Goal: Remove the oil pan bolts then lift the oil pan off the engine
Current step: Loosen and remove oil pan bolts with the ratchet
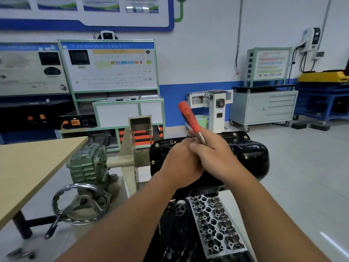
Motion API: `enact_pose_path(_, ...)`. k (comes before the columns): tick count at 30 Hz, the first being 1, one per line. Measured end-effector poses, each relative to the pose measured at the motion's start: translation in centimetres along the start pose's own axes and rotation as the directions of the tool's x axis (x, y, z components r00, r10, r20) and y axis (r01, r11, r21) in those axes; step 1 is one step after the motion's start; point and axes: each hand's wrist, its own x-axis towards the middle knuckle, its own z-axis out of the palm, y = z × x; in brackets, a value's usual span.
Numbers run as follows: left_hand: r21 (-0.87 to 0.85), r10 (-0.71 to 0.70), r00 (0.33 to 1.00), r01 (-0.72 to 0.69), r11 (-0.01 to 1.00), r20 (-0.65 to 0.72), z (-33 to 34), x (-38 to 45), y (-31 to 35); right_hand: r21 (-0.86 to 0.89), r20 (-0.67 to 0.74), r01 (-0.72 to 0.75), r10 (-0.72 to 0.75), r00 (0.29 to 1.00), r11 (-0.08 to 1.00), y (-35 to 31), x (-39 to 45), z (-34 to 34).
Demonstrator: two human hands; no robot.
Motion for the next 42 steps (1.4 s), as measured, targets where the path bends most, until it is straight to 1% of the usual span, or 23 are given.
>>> enact_pose_path(2, -0.039, 0.108, 0.994, -0.107, 0.993, 0.02, -0.1, 0.2, 0.2, 0.149, -0.084, -0.039, 0.052, 0.995, 0.988, 0.6, -0.2, -0.2)
enact_pose_path(4, -0.063, 0.094, 0.996, -0.094, 0.994, -0.009, 0.3, 0.5, 0.3, 0.369, -0.265, -0.054, 0.16, 0.951, 0.928, 0.9, -0.6, 0.5)
enact_pose_path(6, -0.048, 0.05, 0.998, -0.052, 0.998, -0.039, 1.1, 0.5, 0.4, 0.527, -0.485, -0.001, 0.302, 0.821, 0.85, 0.8, -0.8, 1.3)
enact_pose_path(8, -0.034, 0.023, 0.998, -0.025, 0.999, -0.06, 1.6, 0.4, 0.2, 0.567, -0.636, 0.068, 0.384, 0.67, 0.821, 0.6, -1.2, 2.1)
enact_pose_path(9, -0.027, 0.008, 0.998, -0.01, 1.0, -0.062, 1.8, 0.3, 0.1, 0.548, -0.676, 0.092, 0.375, 0.635, 0.832, 0.6, -1.6, 2.6)
enact_pose_path(11, 0.018, -0.02, 0.998, 0.021, 1.0, -0.066, 1.9, 0.2, 0.1, 0.419, -0.682, 0.123, 0.222, 0.697, 0.9, 0.8, -2.5, 3.2)
enact_pose_path(14, 0.015, -0.118, 0.984, 0.121, 0.993, -0.133, 1.8, 0.1, 0.4, 0.212, -0.458, 0.152, -0.039, 0.888, 0.965, 1.7, -2.9, 2.8)
enact_pose_path(16, 0.047, -0.109, 0.975, 0.12, 0.992, -0.192, 1.7, 0.0, 0.4, 0.077, -0.34, 0.211, -0.173, 0.924, 0.975, 2.0, -2.8, 2.0)
enact_pose_path(18, 0.105, -0.055, 0.976, 0.079, 0.991, -0.212, 1.8, -0.1, 0.3, 0.055, -0.301, 0.254, -0.226, 0.927, 0.966, 2.3, -2.9, 1.6)
enact_pose_path(21, 0.126, -0.046, 0.992, 0.061, 0.99, -0.12, 2.0, -0.1, 0.4, 0.285, -0.437, 0.201, -0.059, 0.898, 0.937, 2.1, -3.0, 2.2)
enact_pose_path(23, 0.099, -0.053, 0.991, 0.065, 0.993, -0.126, 2.2, -0.1, 0.7, 0.57, -0.579, 0.164, 0.252, 0.775, 0.805, 1.3, -2.5, 2.4)
enact_pose_path(24, 0.081, -0.064, 0.987, 0.077, 0.994, -0.144, 2.2, -0.1, 0.8, 0.625, -0.601, 0.142, 0.357, 0.715, 0.768, 1.1, -2.3, 2.5)
enact_pose_path(25, 0.063, -0.093, 0.984, 0.103, 0.993, -0.149, 2.2, -0.1, 0.9, 0.599, -0.605, 0.098, 0.369, 0.706, 0.794, 0.7, -2.2, 2.5)
enact_pose_path(27, 0.032, -0.175, 0.976, 0.18, 0.983, -0.129, 2.1, -0.1, 0.7, 0.399, -0.527, 0.069, 0.167, 0.833, 0.915, 0.5, -2.7, 2.4)
enact_pose_path(29, 0.035, -0.199, 0.975, 0.204, 0.978, -0.1, 2.1, -0.2, 0.4, 0.194, -0.321, 0.118, -0.051, 0.946, 0.974, 0.7, -2.8, 1.7)
enact_pose_path(31, 0.074, -0.161, 0.985, 0.166, 0.983, -0.068, 2.1, -0.1, 0.1, 0.049, -0.197, 0.204, -0.19, 0.962, 0.978, 1.1, -2.7, 0.5)
enact_pose_path(33, 0.104, -0.126, 0.991, 0.13, 0.986, -0.048, 1.8, 0.1, 0.2, -0.042, -0.175, 0.255, -0.258, 0.95, 0.966, 0.8, -2.7, 0.2)
enact_pose_path(35, 0.122, -0.109, 0.992, 0.116, 0.986, -0.063, 1.8, 0.2, 0.3, 0.054, -0.299, 0.183, -0.159, 0.941, 0.982, 0.6, -2.6, 0.7)
enact_pose_path(36, 0.113, -0.116, 0.99, 0.124, 0.986, -0.074, 1.8, 0.1, 0.4, 0.265, -0.415, 0.092, 0.027, 0.91, 0.96, 0.5, -2.5, 0.9)
enact_pose_path(38, 0.047, -0.166, 0.984, 0.169, 0.984, -0.063, 1.7, 0.1, 0.6, 0.652, -0.504, 0.02, 0.413, 0.759, 0.758, 0.5, -1.6, 0.8)
enact_pose_path(39, 0.028, -0.183, 0.982, 0.184, 0.982, -0.053, 1.8, 0.1, 0.7, 0.698, -0.507, 0.014, 0.48, 0.716, 0.716, 0.3, -1.3, 0.7)
enact_pose_path(40, 0.057, -0.202, 0.979, 0.204, 0.977, -0.04, 1.9, 0.1, 0.7, 0.628, -0.521, 0.003, 0.418, 0.744, 0.778, 0.0, -1.3, 0.5)
enact_pose_path(42, 0.1, -0.231, 0.973, 0.23, 0.968, -0.003, 2.1, 0.0, 0.5, 0.294, -0.415, 0.045, 0.085, 0.906, 0.955, -0.1, -1.9, 0.6)
